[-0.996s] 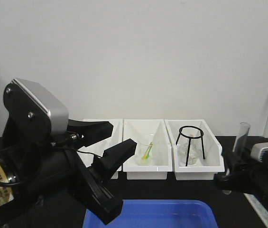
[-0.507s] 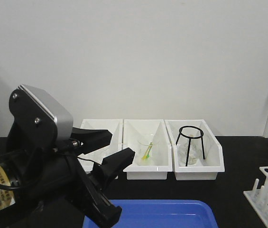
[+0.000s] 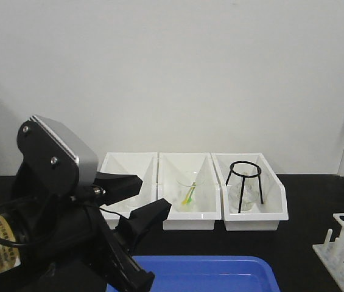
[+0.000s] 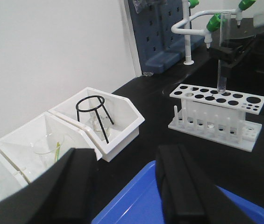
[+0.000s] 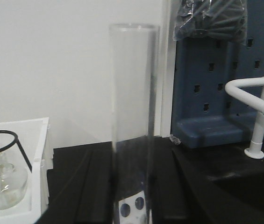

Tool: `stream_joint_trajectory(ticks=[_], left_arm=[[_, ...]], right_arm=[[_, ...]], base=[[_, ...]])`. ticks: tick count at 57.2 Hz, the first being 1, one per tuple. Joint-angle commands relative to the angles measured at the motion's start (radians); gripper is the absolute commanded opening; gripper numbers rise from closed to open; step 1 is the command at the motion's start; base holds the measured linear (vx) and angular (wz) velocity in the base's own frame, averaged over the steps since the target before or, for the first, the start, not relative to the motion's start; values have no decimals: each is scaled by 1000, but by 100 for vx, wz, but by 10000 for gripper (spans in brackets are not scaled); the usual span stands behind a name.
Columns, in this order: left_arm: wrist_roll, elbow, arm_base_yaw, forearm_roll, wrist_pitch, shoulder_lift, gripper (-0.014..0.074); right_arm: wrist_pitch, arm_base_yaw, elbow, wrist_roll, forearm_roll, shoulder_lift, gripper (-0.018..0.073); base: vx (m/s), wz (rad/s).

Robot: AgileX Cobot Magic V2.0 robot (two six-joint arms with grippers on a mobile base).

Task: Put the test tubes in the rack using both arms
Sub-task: 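Carry the test tube with the right gripper above the white rack, then lower the test tube into a rack hole with the right gripper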

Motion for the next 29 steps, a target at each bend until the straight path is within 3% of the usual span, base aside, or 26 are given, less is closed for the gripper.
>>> stream_joint_trajectory(ticks=[1,14,29], left_arm=[[0,-32,-7,-6,-65,-24,419],[0,-29,-7,-6,-65,-24,419],[0,-29,-7,-3,-67,-24,419]], right_arm=[[-135,-7,-37,-25,6,-5,-6],[-137,-9,-112,-29,38,83,-6],[-116,-77,-152,27,46,149,-4]], base=[[0,0],[0,0],[0,0]])
